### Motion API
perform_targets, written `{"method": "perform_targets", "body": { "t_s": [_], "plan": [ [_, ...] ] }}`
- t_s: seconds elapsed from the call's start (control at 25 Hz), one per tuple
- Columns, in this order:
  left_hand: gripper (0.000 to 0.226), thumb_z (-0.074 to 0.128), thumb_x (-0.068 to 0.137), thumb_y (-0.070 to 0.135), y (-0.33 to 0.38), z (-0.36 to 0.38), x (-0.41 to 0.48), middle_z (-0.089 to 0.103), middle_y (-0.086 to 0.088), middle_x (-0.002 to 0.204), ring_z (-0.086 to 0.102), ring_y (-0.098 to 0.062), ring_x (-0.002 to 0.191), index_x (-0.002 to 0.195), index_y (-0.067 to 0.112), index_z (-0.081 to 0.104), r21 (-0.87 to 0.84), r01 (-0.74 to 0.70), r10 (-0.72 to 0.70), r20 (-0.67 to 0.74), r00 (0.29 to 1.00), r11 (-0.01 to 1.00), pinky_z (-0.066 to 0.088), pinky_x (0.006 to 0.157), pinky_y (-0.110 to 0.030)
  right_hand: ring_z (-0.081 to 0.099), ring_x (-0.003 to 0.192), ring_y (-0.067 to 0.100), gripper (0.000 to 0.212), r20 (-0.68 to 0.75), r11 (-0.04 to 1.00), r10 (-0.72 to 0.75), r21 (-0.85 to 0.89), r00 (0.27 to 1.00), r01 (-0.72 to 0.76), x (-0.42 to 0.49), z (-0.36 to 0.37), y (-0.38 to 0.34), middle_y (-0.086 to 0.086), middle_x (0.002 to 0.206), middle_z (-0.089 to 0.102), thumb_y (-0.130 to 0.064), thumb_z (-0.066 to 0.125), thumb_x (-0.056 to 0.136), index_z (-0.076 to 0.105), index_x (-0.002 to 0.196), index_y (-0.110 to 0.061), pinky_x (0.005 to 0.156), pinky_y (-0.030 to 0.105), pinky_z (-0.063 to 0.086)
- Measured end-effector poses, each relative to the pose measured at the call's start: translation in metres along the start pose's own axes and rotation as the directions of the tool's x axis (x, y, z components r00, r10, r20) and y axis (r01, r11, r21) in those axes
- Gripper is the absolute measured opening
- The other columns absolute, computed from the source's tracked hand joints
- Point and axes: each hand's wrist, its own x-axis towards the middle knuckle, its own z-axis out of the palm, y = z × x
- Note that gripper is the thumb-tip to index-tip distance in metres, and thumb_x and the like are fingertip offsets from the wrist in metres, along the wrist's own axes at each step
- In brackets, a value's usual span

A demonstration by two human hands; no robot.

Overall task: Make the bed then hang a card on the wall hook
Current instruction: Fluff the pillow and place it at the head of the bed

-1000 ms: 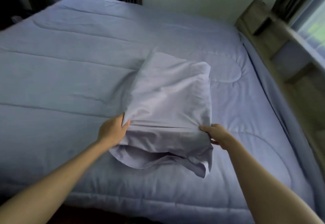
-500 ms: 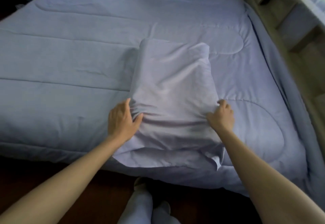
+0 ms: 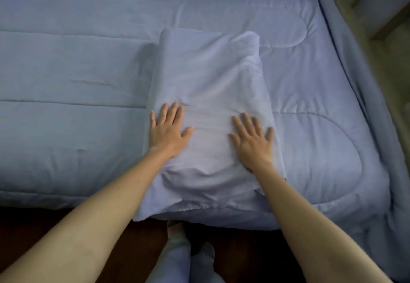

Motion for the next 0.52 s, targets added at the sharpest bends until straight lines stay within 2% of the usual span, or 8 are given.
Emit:
{"method": "perform_targets", "body": {
  "t_s": [0.04, 0.12, 0.16, 0.24, 0.32, 0.36, 0.44, 0.52],
  "plan": [
    [0.072, 0.034, 0.092, 0.056, 0.000, -0.006, 0.009, 0.010, -0.001, 0.162, 0.004, -0.024, 0.150, 0.151, 0.018, 0.018, -0.013, 0.056, -0.056, 0.009, 0.998, 0.998, -0.001, 0.118, -0.052, 0.004, 0.150, 0.021, 0.054, 0.049, 0.987, 0.150, 0.048, 0.988, -0.152, 0.002, -0.009, 0.019, -0.011, 0.162, 0.006, -0.054, 0.020, 0.097, 0.009, 0.149, -0.045, 0.114, 0.060, -0.001],
    [0.072, 0.035, 0.094, 0.052, -0.003, -0.014, 0.030, 0.007, -0.005, 0.162, 0.002, -0.027, 0.150, 0.152, 0.014, 0.016, -0.004, 0.113, -0.113, 0.011, 0.993, 0.994, -0.003, 0.118, -0.052, 0.003, 0.150, 0.026, 0.055, 0.151, 0.895, 0.413, 0.115, 0.898, -0.431, 0.011, -0.028, 0.040, -0.004, 0.162, 0.011, -0.052, 0.015, 0.097, 0.014, 0.150, -0.039, 0.113, 0.065, -0.002],
    [0.070, 0.035, 0.094, 0.048, -0.005, -0.015, 0.041, 0.009, -0.008, 0.162, 0.004, -0.027, 0.150, 0.151, 0.011, 0.017, 0.000, 0.092, -0.092, -0.012, 0.996, 0.996, -0.001, 0.118, -0.052, 0.001, 0.150, 0.027, 0.055, 0.120, 0.871, 0.467, 0.106, 0.876, -0.479, 0.021, -0.033, 0.038, -0.002, 0.162, 0.012, -0.048, 0.016, 0.098, 0.017, 0.151, -0.034, 0.113, 0.066, -0.002],
    [0.068, 0.031, 0.093, 0.044, 0.001, -0.011, 0.057, 0.019, -0.012, 0.159, 0.015, -0.029, 0.148, 0.148, 0.005, 0.025, 0.002, -0.064, 0.064, -0.086, 0.994, 0.998, 0.006, 0.118, -0.053, 0.001, 0.150, 0.024, 0.053, -0.024, 0.930, 0.355, 0.108, 0.935, -0.350, 0.043, -0.032, 0.006, -0.001, 0.162, 0.010, -0.039, 0.024, 0.100, 0.019, 0.151, -0.026, 0.115, 0.062, -0.001],
    [0.072, 0.020, 0.089, 0.046, 0.015, -0.007, 0.071, 0.028, -0.011, 0.156, 0.025, -0.029, 0.145, 0.146, 0.004, 0.032, 0.000, -0.240, 0.239, -0.081, 0.968, 0.971, 0.011, 0.117, -0.053, 0.003, 0.150, 0.021, 0.053, -0.049, 0.995, 0.043, 0.091, 0.998, -0.038, 0.056, -0.019, -0.041, -0.004, 0.162, 0.011, -0.038, 0.029, 0.100, 0.019, 0.151, -0.029, 0.116, 0.057, 0.000],
    [0.073, 0.016, 0.088, 0.048, 0.021, -0.004, 0.080, 0.027, -0.009, 0.157, 0.024, -0.026, 0.146, 0.147, 0.007, 0.030, 0.011, -0.291, 0.291, -0.024, 0.957, 0.957, 0.010, 0.118, -0.052, 0.004, 0.150, 0.020, 0.053, -0.032, 0.996, -0.075, 0.044, 0.997, 0.077, 0.056, -0.008, -0.057, -0.008, 0.162, 0.012, -0.041, 0.028, 0.099, 0.018, 0.151, -0.033, 0.116, 0.056, 0.001],
    [0.070, 0.020, 0.092, 0.053, 0.024, 0.001, 0.103, 0.019, -0.003, 0.160, 0.015, -0.021, 0.149, 0.151, 0.015, 0.020, 0.063, -0.295, 0.291, 0.070, 0.954, 0.953, 0.005, 0.118, -0.050, 0.008, 0.150, 0.018, 0.053, -0.032, 0.994, -0.102, -0.042, 0.994, 0.100, 0.060, 0.001, -0.055, -0.011, 0.161, 0.014, -0.047, 0.026, 0.098, 0.017, 0.150, -0.040, 0.117, 0.054, 0.003],
    [0.071, 0.028, 0.092, 0.056, 0.015, -0.002, 0.139, 0.012, 0.000, 0.162, 0.008, -0.020, 0.149, 0.151, 0.019, 0.017, 0.057, -0.174, 0.171, 0.057, 0.984, 0.983, 0.002, 0.119, -0.048, 0.008, 0.149, 0.016, 0.052, -0.033, 0.999, 0.020, -0.032, 0.999, -0.021, 0.077, -0.006, -0.019, -0.013, 0.161, 0.010, -0.050, 0.026, 0.097, 0.016, 0.148, -0.046, 0.116, 0.054, 0.003]
  ]
}}
